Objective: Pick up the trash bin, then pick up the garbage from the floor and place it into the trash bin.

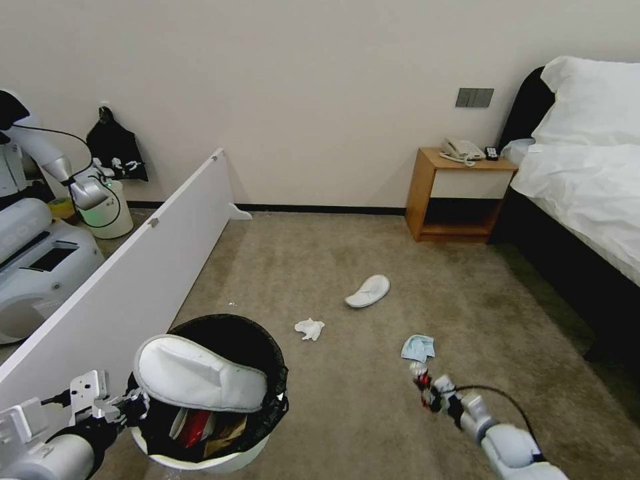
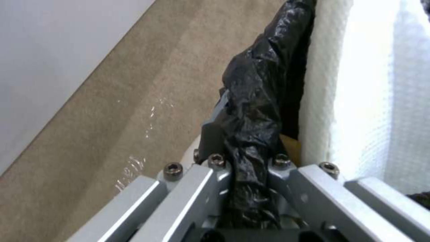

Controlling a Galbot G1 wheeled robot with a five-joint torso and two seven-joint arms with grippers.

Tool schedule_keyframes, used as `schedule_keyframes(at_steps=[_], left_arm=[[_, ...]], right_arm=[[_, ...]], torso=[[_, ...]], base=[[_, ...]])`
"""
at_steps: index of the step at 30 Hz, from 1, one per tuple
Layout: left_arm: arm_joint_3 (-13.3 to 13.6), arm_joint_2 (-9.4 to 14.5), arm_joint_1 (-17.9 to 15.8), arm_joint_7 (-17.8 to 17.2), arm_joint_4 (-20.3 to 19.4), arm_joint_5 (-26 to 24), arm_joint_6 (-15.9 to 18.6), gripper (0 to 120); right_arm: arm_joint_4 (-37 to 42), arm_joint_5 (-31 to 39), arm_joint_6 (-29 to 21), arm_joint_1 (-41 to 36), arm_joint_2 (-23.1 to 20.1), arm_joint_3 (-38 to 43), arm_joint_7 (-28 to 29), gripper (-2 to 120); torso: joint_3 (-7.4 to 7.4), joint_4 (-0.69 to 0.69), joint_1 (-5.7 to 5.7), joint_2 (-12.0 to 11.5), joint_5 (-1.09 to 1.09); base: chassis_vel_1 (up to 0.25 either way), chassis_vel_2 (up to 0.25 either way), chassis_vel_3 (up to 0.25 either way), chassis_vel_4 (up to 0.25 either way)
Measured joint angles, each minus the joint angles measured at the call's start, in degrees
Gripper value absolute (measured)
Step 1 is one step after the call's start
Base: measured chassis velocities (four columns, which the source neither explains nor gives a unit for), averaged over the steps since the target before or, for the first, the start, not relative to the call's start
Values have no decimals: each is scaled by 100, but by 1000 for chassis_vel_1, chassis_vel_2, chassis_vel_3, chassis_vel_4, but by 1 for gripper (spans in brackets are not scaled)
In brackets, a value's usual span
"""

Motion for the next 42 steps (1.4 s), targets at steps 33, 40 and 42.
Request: schedule_keyframes(at_steps=[33,40,42], left_arm=[[70,-22,126,53,-1,23,10,2],[68,-30,129,53,0,19,10,2],[68,-23,121,53,0,18,10,2]], right_arm=[[3761,4422,311,3042,528,-4262,-253,19],[3714,4377,304,3105,545,-4564,-243,19],[3721,4340,293,3077,482,-4647,-208,19]], torso=[[0,2,0,0,-2],[0,1,0,0,-1],[0,0,0,0,-2]], base=[[0,0,0,0],[0,0,0,0],[0,0,0,0]])
